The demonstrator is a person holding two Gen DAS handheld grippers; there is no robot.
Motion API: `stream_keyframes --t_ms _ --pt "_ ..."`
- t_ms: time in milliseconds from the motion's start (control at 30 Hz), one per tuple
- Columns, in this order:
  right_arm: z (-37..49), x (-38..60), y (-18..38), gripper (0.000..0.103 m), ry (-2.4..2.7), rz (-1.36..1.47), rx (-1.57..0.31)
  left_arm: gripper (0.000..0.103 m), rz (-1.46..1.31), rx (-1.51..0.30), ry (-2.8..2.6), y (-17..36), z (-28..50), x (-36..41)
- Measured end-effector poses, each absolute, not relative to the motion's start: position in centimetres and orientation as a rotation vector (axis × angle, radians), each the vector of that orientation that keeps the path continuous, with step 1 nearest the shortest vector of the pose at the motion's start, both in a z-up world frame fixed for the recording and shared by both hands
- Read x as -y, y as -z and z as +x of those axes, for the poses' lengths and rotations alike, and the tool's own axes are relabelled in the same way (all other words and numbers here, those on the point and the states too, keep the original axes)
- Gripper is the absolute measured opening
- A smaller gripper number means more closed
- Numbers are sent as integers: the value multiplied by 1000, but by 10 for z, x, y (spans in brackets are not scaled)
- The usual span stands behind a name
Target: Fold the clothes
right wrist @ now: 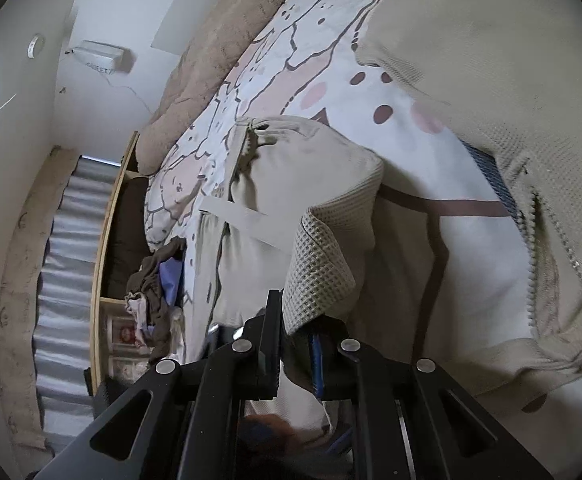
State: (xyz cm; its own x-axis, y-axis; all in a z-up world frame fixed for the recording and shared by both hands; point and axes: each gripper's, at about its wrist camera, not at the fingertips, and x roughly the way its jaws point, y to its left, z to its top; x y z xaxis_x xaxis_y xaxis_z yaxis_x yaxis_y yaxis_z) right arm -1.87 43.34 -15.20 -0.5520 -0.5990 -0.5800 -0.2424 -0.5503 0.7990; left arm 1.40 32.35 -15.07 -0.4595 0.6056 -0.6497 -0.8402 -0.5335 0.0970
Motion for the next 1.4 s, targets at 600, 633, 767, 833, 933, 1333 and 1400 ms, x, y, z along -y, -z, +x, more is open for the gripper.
stream_keyframes --t_ms 600,633,767,833,933,1333,1400 --pt "3 -460 154 13 2165 1241 1550 66 -1013 -302 -1942 192 -41 -334" --pt "5 -463 149 13 2190 1222 1550 58 -1046 -267 -1939 194 -49 -332" --pt "14 -475 121 14 2330 1154 1506 30 -1109 -121 -1910 193 -67 -318" --pt "16 -479 107 14 2405 1132 1460 13 -1126 -67 -1877 192 -74 -311" --pt "13 -485 88 14 2511 1121 1375 8 -1095 -25 -1843 184 -72 -303" --pt "-58 -488 78 14 2641 1187 1111 4 -1091 142 -1786 156 -88 -267" --pt "-72 -485 78 14 2641 1181 1088 4 -1098 160 -1792 153 -92 -259"
